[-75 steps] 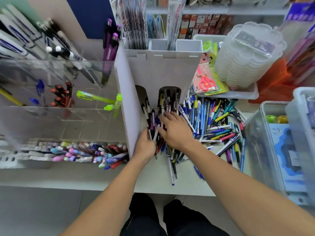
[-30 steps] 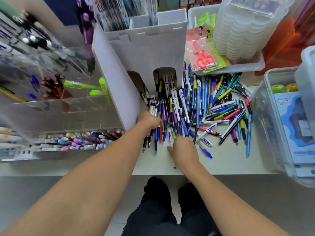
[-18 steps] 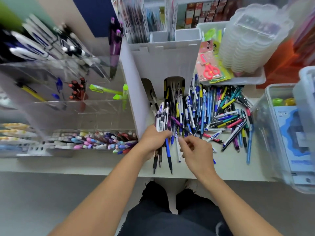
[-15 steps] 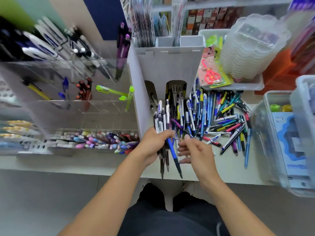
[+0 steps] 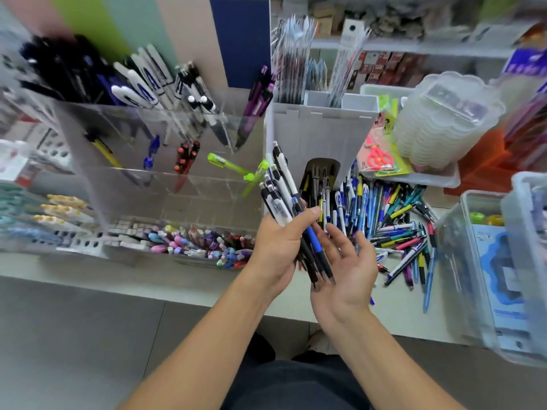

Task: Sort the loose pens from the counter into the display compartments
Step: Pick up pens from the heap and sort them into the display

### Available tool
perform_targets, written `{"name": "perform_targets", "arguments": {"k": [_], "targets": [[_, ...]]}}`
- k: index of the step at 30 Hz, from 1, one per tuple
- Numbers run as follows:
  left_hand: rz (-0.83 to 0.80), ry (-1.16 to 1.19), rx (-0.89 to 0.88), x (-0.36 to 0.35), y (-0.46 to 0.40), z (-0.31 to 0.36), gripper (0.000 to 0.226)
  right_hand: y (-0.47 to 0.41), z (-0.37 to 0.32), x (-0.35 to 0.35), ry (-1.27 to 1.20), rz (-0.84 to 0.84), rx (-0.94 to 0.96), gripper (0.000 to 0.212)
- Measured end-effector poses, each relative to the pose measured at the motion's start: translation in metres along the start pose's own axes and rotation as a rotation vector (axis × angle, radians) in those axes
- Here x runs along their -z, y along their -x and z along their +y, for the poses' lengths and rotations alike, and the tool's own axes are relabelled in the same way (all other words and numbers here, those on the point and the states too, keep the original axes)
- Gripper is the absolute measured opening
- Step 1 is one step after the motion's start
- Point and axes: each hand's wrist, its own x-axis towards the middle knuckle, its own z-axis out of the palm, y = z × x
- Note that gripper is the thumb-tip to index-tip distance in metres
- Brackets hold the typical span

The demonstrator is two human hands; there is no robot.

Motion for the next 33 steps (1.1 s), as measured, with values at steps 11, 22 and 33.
{"name": "perform_targets", "arguments": {"k": [11, 22, 33], "targets": [[-0.09, -0.011, 0.108, -0.016, 0.012, -0.012, 0.012, -0.003, -0.002, 0.014, 0.096, 0.047, 0.006, 0.055], [-0.494, -0.395, 0.05, 0.04, 0.047, 0.041, 0.026, 0.024, -0.091, -0.048, 0.969, -0.605, 0.389, 0.017], [-0.285, -0.091, -0.055, 0.112, 0.067, 0.071, 0.023, 0.021, -0.018, -0.122, 0.905, -0.748, 0.347, 0.014]]}}
